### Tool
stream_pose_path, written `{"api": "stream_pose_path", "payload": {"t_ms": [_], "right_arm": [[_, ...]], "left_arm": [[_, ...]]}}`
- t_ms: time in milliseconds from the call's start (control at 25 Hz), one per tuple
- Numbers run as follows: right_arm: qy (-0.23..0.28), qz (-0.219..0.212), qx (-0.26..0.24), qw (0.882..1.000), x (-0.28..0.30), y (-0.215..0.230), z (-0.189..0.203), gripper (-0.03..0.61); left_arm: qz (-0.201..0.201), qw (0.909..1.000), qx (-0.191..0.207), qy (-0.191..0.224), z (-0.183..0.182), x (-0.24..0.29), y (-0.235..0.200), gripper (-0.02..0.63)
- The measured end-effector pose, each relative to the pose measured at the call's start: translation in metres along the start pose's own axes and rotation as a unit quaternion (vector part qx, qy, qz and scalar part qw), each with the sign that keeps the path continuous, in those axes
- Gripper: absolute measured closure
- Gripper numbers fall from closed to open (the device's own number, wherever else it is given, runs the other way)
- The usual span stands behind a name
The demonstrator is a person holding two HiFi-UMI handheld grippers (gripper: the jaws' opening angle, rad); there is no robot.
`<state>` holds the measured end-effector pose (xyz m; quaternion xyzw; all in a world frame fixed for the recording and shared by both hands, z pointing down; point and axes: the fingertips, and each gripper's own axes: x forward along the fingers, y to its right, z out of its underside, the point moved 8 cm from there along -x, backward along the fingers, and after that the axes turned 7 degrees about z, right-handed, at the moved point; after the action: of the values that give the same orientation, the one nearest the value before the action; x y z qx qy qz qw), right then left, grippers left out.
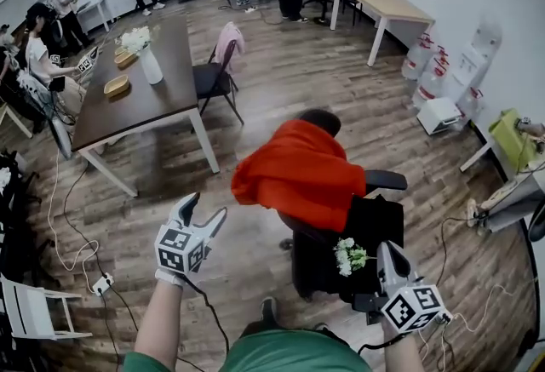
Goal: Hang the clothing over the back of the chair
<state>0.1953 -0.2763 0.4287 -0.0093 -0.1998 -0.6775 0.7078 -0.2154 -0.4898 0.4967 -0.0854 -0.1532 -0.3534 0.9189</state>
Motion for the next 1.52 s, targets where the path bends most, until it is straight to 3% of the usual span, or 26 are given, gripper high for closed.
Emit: {"api": "stream_pose_path", "payload": {"t_ms": [200, 320, 360, 440, 520, 760, 1000, 1520], "right_arm": [[0.009, -0.025, 0.0, 1.0, -0.015, 0.022, -0.01, 0.584], [0.021, -0.039, -0.002, 0.999, -0.028, 0.032, -0.013, 0.584], [0.025, -0.044, -0.004, 0.999, -0.033, 0.036, -0.013, 0.584], [0.031, -0.054, -0.009, 0.998, -0.044, 0.045, -0.013, 0.584], [0.039, -0.063, -0.009, 0.997, -0.055, 0.055, -0.013, 0.584], [0.07, -0.073, -0.028, 0.994, -0.094, 0.087, -0.015, 0.584], [0.086, -0.086, -0.045, 0.992, -0.13, 0.113, -0.015, 0.584], [0.092, -0.097, -0.065, 0.989, -0.187, 0.157, -0.003, 0.584]], "left_arm": [[-0.022, 0.9997, 0.001, 0.009, -0.007, -0.016, 0.047, 0.291], [-0.058, 0.9977, 0.002, 0.035, -0.021, -0.033, 0.078, 0.31], [-0.075, 0.9961, 0.002, 0.048, -0.025, -0.04, 0.09, 0.37], [-0.105, 0.9918, 0.001, 0.074, -0.036, -0.052, 0.117, 0.572], [-0.115, 0.9887, 0.001, 0.096, -0.049, -0.06, 0.145, 0.603], [-0.103, 0.9857, 0.033, 0.13, -0.078, -0.064, 0.238, 0.603], [-0.086, 0.987, 0.033, 0.132, -0.075, -0.053, 0.314, 0.603], [-0.095, 0.9871, 0.028, 0.126, -0.057, -0.062, 0.389, 0.603]]}}
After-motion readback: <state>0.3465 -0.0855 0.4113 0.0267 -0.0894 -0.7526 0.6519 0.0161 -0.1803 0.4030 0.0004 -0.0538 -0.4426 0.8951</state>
